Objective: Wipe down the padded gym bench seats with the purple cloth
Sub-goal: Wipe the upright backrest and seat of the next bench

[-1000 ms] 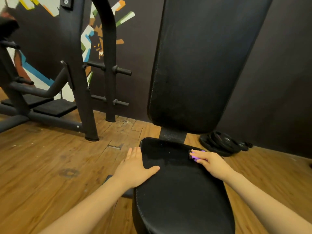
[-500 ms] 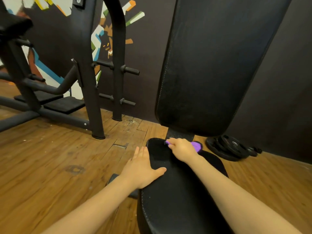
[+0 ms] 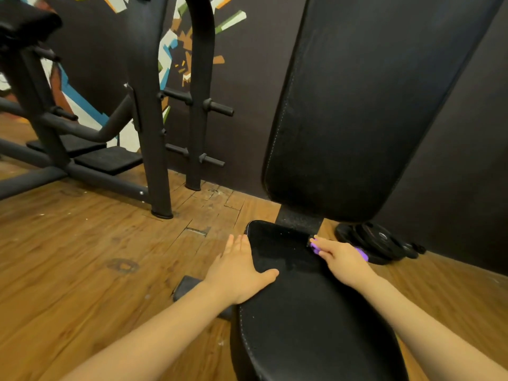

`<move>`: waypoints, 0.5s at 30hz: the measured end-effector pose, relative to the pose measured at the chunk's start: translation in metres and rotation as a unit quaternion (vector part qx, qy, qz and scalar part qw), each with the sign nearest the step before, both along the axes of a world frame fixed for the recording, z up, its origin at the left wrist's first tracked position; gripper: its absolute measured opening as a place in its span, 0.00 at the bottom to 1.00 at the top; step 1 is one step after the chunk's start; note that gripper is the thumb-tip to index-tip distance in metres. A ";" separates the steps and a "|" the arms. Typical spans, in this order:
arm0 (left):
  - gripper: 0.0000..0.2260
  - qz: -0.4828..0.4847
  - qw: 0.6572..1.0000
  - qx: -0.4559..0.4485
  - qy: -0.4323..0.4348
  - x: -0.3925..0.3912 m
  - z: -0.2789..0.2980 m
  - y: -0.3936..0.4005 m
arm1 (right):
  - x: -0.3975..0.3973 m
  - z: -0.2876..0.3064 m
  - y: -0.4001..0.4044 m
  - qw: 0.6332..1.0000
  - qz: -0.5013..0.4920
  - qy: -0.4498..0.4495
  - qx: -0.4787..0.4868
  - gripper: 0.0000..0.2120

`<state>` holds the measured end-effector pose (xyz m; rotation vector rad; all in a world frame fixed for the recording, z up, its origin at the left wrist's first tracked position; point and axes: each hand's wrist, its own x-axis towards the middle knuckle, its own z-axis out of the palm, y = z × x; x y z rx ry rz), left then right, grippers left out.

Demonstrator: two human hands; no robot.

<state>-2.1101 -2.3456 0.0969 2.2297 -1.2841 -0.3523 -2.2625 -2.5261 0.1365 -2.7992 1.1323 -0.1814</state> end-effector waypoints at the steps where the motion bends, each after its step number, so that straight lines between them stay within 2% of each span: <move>1: 0.43 0.003 1.000 -0.002 0.002 -0.001 0.001 -0.001 | 0.005 0.001 0.006 1.000 0.004 0.001 -0.012 0.18; 6: 0.44 0.006 1.000 0.019 -0.009 0.001 0.000 -0.004 | 0.055 -0.004 0.043 0.990 0.138 -0.015 -0.002 0.18; 8: 0.44 0.002 1.000 0.022 -0.006 0.003 0.000 -0.003 | 0.066 -0.002 0.043 0.987 0.157 -0.019 0.015 0.18; 15: 0.44 -0.001 1.000 0.022 0.002 0.001 0.001 -0.002 | 0.065 0.005 0.021 0.996 0.065 -0.046 0.029 0.17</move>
